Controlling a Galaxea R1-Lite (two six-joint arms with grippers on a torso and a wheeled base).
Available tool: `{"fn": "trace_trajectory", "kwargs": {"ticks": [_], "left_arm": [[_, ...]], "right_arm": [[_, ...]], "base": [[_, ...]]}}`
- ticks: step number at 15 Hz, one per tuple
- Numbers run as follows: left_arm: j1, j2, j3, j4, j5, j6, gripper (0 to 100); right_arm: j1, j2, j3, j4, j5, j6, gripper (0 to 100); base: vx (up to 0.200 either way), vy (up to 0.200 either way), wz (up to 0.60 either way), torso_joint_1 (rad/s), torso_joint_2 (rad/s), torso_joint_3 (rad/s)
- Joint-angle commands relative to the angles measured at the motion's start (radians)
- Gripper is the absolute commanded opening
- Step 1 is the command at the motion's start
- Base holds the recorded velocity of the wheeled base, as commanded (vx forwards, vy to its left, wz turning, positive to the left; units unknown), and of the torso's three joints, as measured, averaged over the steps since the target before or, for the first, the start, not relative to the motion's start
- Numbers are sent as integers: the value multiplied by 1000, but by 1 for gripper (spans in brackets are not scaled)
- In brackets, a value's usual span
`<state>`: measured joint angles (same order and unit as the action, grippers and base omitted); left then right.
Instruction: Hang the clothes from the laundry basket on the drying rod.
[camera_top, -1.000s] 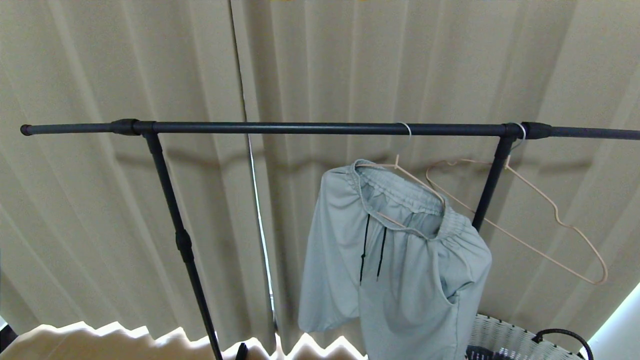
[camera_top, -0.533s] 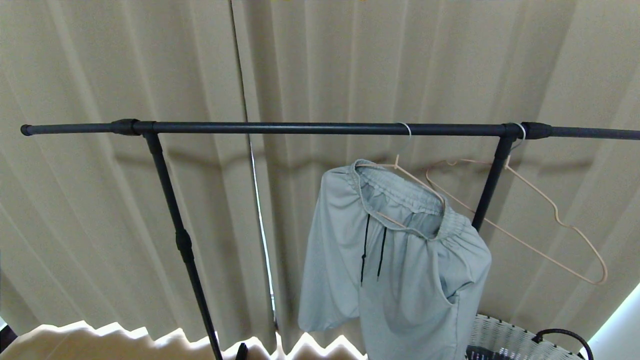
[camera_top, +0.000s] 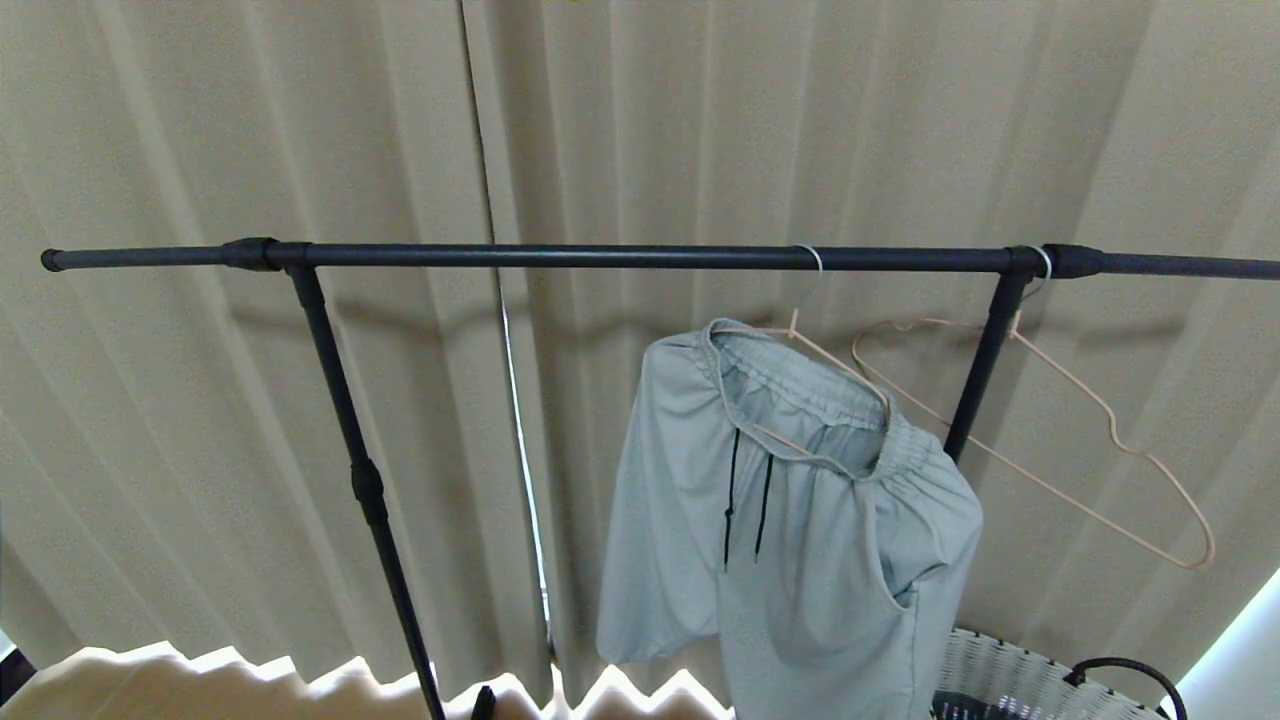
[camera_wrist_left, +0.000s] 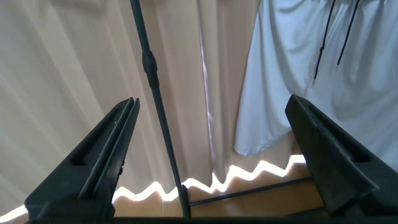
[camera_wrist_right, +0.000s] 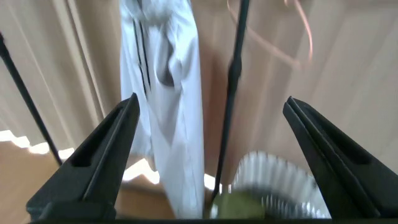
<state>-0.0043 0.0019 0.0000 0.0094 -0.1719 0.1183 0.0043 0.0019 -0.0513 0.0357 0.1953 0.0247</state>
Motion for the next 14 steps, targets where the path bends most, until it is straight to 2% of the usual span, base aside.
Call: {"fn": "trace_trajectory", "kwargs": {"ticks": [1,7,8,11,14], "left_arm": [[0,-2,0,0,0,0,100],[0,-2,0,0,0,0,100],[0,-2,0,0,0,0,100],[0,-2,0,0,0,0,100],[0,-2,0,0,0,0,100]], "right_arm": [[0,0,31,-7,9,-3,100],[-1,0,31,-8,-20,24,100],[-1,0,31,-10,-34,63,100],[-1,0,31,-11,-40,81,100],[-1,0,30,-10,-175,97,100]], "base": [[0,0,0,0,0,0],[0,0,0,0,0,0],[0,0,0,0,0,0],[0,0,0,0,0,0],[0,0,0,0,0,0]]}}
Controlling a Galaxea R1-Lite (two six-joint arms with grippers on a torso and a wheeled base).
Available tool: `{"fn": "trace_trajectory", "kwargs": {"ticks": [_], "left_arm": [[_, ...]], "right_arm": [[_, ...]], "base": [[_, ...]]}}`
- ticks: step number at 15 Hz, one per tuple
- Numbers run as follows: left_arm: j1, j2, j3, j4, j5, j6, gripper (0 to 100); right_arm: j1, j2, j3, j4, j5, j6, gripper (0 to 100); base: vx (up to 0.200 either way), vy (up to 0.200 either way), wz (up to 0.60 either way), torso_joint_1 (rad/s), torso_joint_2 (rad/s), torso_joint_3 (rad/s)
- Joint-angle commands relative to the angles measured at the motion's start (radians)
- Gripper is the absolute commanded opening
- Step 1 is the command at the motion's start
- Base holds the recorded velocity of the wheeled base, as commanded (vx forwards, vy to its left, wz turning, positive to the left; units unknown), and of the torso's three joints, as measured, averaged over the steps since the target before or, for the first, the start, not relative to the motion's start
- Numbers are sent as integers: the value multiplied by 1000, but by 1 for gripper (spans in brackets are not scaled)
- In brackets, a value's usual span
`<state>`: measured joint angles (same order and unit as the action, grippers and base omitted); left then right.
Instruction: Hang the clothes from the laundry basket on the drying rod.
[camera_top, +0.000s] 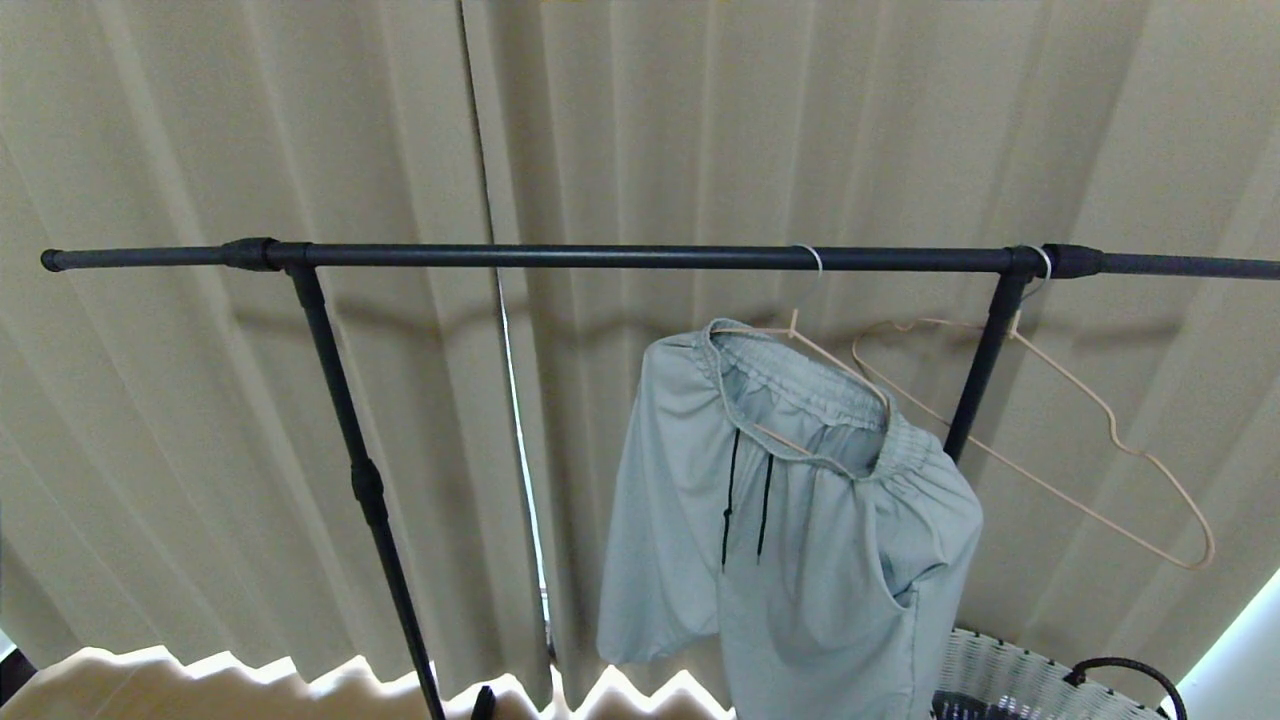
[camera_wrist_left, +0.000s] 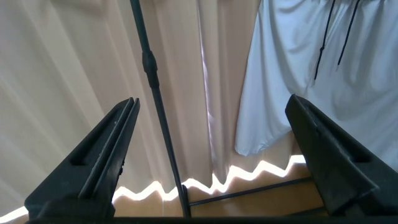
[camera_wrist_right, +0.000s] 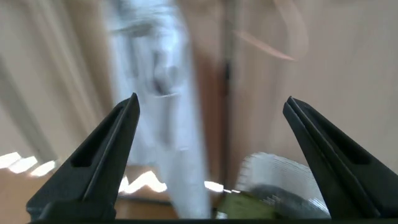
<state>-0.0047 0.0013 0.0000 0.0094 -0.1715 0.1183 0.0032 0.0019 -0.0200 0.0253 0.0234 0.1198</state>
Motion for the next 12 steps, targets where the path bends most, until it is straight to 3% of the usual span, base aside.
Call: {"fn": "trace_trajectory", "kwargs": {"ticks": [1,8,12], "left_arm": [[0,-1,0,0,0,0,100],[0,-1,0,0,0,0,100],[0,-1,0,0,0,0,100]], "right_arm": [[0,0,2,-5,-20,0,100],[1,0,2,-2,-25,-14,100],[0,0,2,-5,-19,-66,100]], "base": [[0,0,0,0,0,0],[0,0,0,0,0,0],[0,0,0,0,0,0]]}}
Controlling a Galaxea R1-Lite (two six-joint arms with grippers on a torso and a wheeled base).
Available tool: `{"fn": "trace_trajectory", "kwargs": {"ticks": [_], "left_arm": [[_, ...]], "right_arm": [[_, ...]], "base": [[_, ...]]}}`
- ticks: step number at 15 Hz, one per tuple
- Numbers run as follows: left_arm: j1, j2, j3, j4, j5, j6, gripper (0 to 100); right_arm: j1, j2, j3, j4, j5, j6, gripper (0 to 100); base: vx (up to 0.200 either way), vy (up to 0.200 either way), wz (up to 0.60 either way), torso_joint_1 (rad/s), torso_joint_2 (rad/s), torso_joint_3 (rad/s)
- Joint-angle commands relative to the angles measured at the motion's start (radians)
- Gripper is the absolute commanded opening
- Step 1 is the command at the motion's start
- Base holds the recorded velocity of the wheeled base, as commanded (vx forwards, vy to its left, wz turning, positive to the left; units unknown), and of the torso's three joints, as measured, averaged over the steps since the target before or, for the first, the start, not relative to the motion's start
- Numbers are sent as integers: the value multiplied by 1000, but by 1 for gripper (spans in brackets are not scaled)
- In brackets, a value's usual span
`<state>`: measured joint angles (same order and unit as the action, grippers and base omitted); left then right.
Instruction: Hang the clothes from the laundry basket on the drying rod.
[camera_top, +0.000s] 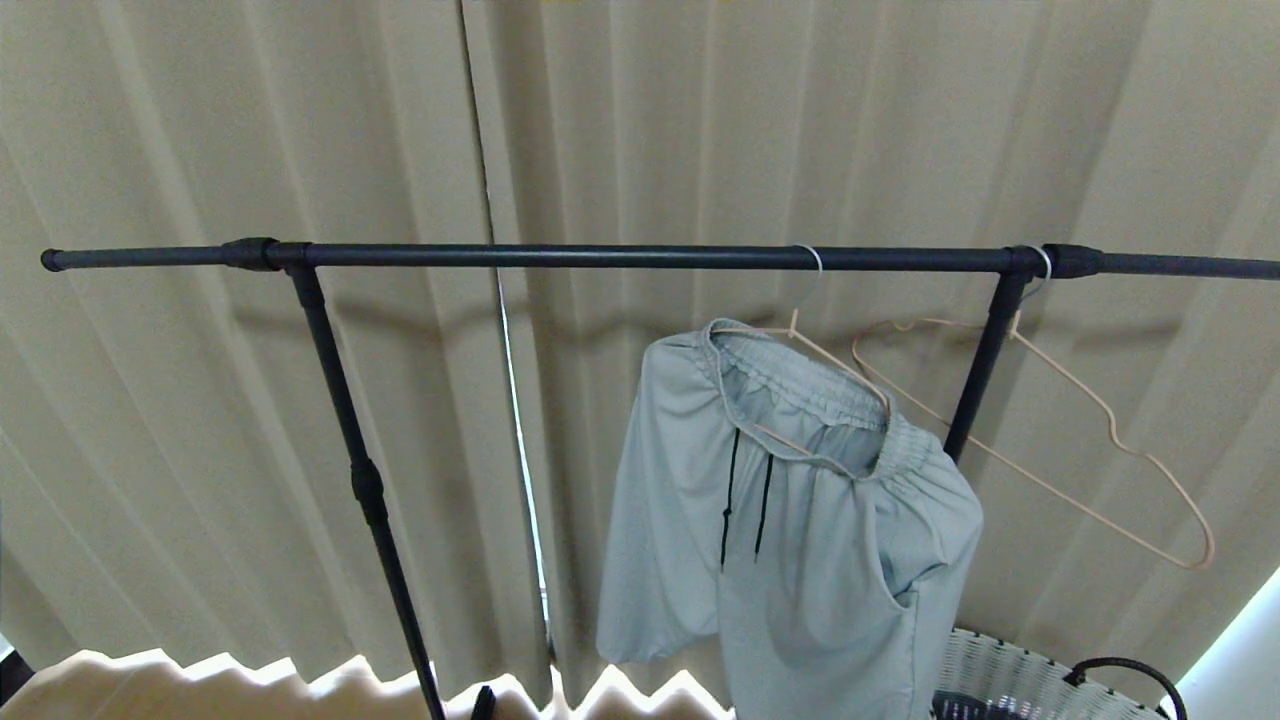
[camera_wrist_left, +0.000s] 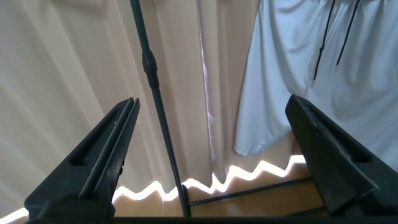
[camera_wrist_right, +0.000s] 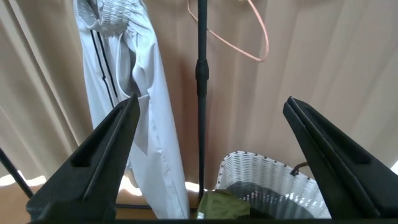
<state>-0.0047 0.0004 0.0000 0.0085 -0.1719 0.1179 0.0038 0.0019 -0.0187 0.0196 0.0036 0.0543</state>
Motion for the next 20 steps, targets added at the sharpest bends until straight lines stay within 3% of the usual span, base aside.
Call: {"fn": "trace_trajectory", "kwargs": {"ticks": [1,20], "left_arm": [[0,0,0,1,0,0,100],[0,0,0,1,0,0,100]], "right_arm": [[1,0,0,0,1,-1,100],[1,0,0,0,4,-2,100]], "base": [[0,0,0,-66,163,90],[0,0,0,-133,454,313]]}}
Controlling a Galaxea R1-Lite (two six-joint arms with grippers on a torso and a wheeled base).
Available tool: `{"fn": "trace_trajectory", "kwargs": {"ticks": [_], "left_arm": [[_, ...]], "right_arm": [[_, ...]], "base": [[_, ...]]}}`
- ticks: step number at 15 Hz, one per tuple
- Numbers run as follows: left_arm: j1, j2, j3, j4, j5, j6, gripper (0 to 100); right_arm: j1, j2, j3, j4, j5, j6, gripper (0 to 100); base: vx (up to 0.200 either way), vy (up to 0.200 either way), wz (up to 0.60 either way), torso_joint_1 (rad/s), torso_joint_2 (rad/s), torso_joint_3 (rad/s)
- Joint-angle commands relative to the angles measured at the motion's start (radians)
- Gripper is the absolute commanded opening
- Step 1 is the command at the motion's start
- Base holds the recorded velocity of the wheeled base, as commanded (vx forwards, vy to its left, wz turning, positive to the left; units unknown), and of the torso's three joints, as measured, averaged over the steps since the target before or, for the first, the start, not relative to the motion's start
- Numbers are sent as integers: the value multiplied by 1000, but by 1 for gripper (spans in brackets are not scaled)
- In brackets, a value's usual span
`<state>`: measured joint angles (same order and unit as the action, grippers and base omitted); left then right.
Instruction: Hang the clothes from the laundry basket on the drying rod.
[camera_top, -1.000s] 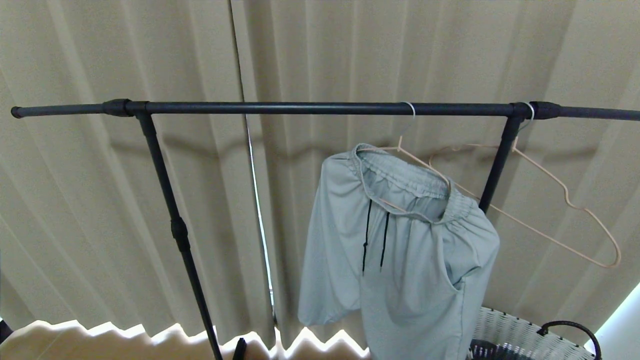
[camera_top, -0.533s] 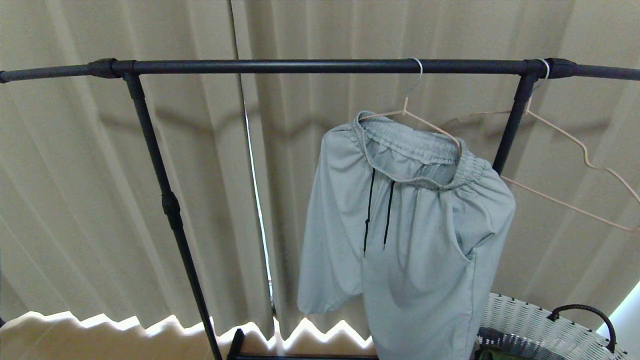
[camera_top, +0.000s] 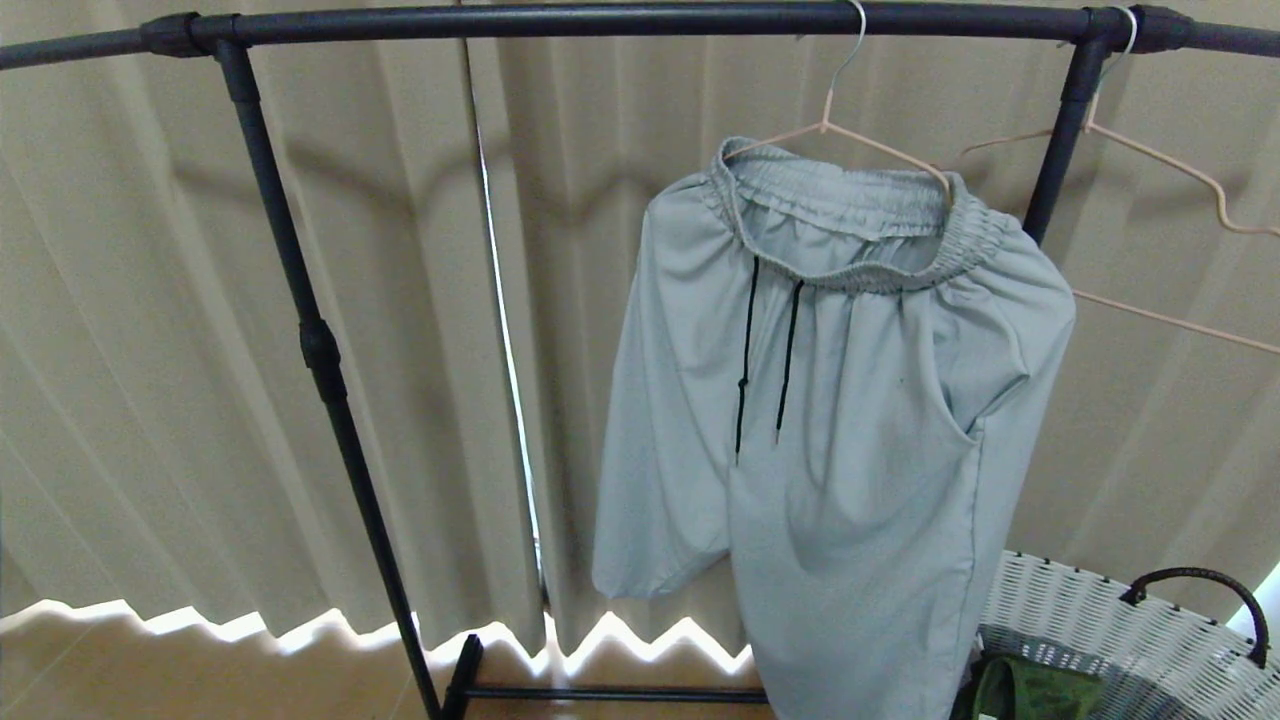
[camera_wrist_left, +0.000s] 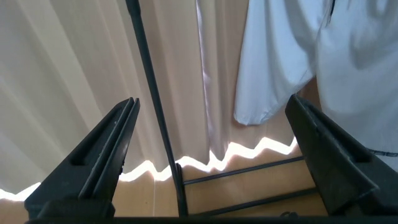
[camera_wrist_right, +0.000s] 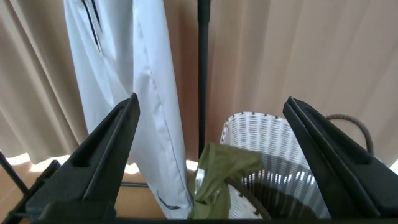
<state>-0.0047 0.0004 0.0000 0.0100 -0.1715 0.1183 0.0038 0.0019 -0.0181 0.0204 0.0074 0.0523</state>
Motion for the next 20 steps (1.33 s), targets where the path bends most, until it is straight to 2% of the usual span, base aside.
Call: {"fn": "trace_trajectory", "kwargs": {"ticks": [1,2,5,6,7,10,20], "left_arm": [[0,0,0,-1,0,0,100],[0,0,0,-1,0,0,100],[0,0,0,-1,0,0,100],[0,0,0,-1,0,3,100],[0,0,0,-1,0,3,100],[0,0,0,-1,0,1,100],[-1,1,0,-2,15,1,100]], "right_arm": [[-1,0,0,0,2,0,100],[1,0,0,0,5,0,100],[-1,0,1,-4,62,0,100],[1,0,3,-4,106,-2,100],[-1,0,3,-2,112,-5,100],[1,0,6,-4,112,-62,100],[1,0,10,-4,118,-100,100]], "base": [[0,0,0,-2,105,41],[0,0,0,-41,188,144],[0,0,0,-14,71,84],[0,0,0,0,0,0],[0,0,0,0,0,0],[0,0,0,0,0,0],[0,0,0,0,0,0]]}}
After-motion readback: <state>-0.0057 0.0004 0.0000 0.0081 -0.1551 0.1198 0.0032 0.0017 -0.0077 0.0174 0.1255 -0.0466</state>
